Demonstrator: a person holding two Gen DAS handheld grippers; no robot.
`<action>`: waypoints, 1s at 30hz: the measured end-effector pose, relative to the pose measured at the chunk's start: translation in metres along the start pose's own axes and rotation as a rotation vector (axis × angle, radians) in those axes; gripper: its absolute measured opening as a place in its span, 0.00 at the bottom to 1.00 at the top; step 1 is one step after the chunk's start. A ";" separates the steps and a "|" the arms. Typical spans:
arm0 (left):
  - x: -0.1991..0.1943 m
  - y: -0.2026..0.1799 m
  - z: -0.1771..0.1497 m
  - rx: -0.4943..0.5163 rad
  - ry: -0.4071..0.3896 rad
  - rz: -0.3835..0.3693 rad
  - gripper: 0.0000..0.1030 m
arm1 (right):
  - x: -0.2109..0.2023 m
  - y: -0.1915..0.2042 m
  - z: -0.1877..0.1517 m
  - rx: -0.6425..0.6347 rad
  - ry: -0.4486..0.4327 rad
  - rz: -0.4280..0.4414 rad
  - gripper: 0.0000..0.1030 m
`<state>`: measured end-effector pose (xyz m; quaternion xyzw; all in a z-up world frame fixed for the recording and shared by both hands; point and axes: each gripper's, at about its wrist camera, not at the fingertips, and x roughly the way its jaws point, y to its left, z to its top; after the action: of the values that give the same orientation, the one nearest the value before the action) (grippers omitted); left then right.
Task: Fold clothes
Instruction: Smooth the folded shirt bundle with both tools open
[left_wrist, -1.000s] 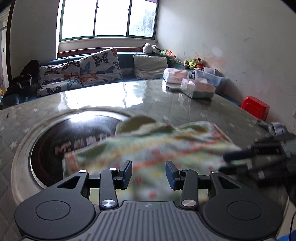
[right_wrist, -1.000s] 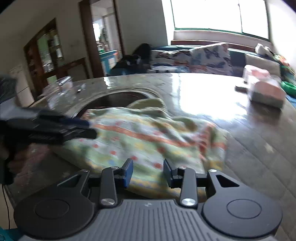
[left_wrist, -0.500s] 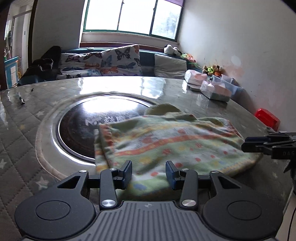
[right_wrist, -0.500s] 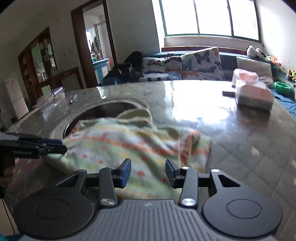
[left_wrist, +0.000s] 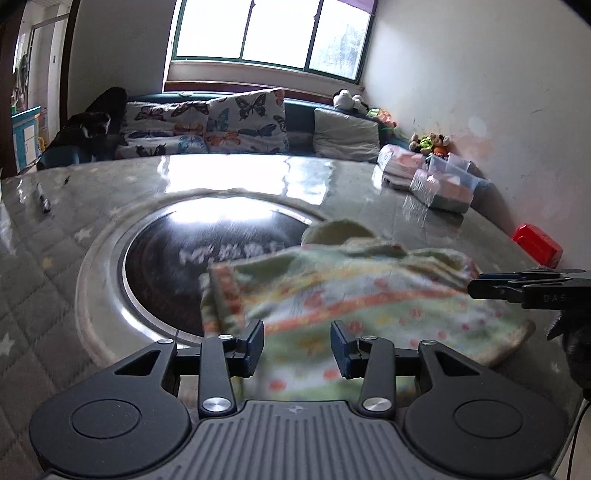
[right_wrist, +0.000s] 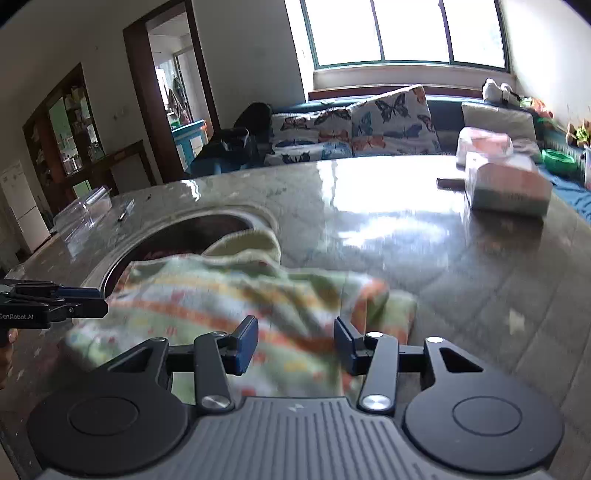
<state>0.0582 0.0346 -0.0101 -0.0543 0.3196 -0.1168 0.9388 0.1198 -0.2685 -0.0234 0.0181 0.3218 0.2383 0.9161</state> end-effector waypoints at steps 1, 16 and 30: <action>0.002 -0.001 0.004 0.001 -0.006 -0.002 0.42 | 0.004 0.000 0.004 -0.002 -0.001 0.002 0.45; 0.055 0.023 0.028 -0.041 0.037 0.037 0.40 | 0.036 -0.016 0.020 0.042 0.018 -0.044 0.41; 0.055 0.024 0.036 -0.055 0.031 0.049 0.43 | 0.038 -0.003 0.027 -0.006 0.022 -0.056 0.45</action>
<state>0.1271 0.0451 -0.0179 -0.0704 0.3385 -0.0857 0.9344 0.1631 -0.2504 -0.0249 0.0035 0.3313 0.2139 0.9189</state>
